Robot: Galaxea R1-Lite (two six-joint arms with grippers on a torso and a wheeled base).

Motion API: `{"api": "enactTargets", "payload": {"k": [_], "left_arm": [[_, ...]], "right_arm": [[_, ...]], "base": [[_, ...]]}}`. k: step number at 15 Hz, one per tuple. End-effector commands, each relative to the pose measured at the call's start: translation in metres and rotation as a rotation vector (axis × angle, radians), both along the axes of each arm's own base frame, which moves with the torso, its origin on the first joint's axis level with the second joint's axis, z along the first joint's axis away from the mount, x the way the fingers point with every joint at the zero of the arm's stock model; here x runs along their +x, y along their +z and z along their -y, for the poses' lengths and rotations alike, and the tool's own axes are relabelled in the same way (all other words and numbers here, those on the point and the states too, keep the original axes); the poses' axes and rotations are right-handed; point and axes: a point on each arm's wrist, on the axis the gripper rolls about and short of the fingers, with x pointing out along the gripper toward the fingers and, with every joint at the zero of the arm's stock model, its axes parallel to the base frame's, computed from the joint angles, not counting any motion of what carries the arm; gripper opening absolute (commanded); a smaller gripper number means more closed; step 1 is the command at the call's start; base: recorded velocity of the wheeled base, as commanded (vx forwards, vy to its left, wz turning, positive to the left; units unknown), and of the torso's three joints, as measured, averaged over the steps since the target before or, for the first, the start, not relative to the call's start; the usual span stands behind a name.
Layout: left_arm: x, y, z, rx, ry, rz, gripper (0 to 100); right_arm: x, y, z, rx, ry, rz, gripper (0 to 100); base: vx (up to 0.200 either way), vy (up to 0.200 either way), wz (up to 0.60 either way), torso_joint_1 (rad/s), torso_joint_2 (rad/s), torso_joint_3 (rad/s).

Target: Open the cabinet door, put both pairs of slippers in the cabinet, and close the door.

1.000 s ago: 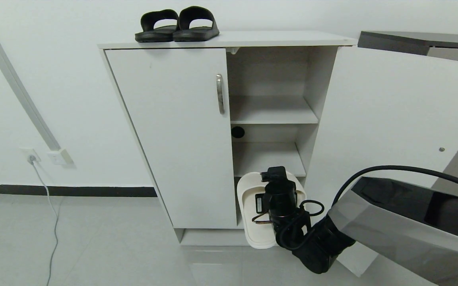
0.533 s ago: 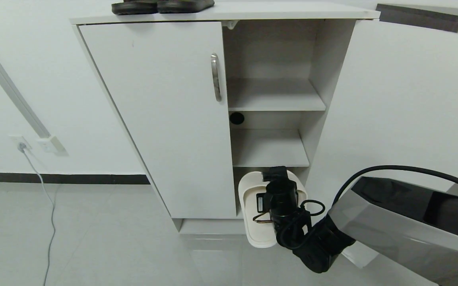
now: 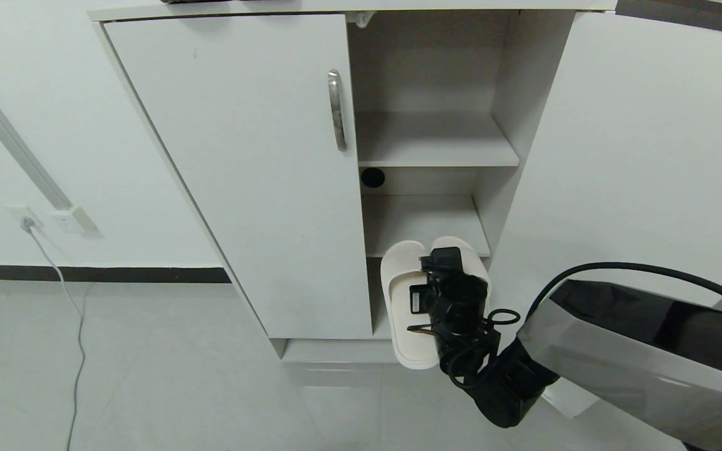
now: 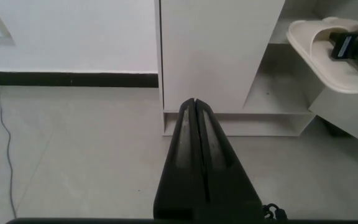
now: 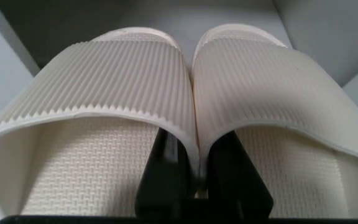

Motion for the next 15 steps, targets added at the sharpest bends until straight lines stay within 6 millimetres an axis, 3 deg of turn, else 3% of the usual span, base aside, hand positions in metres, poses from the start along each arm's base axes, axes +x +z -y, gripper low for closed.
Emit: {"api": "enactTargets", "payload": {"k": [1,11,15], "left_arm": [[0.0001,-0.0001,0.0,-0.001,0.0,-0.002,0],[0.0001,-0.0001,0.0001,-0.001,0.0,-0.002,0],[0.0001,-0.0001,0.0001,0.001,-0.003,-0.002,0]], "right_arm": [[0.0029,-0.0067,0.0025,-0.011,-0.007,-0.012,0],[0.0068,-0.0091,0.0064,-0.013,-0.02,-0.016,0],[0.0068,-0.0091,0.0064,-0.013,-0.02,-0.016,0]], "base": [[0.0,0.0,0.0,0.0,0.0,0.0],[0.0,0.0,0.0,0.0,0.0,0.0],[0.2,0.0,0.0,-0.002,0.0,0.004]]}}
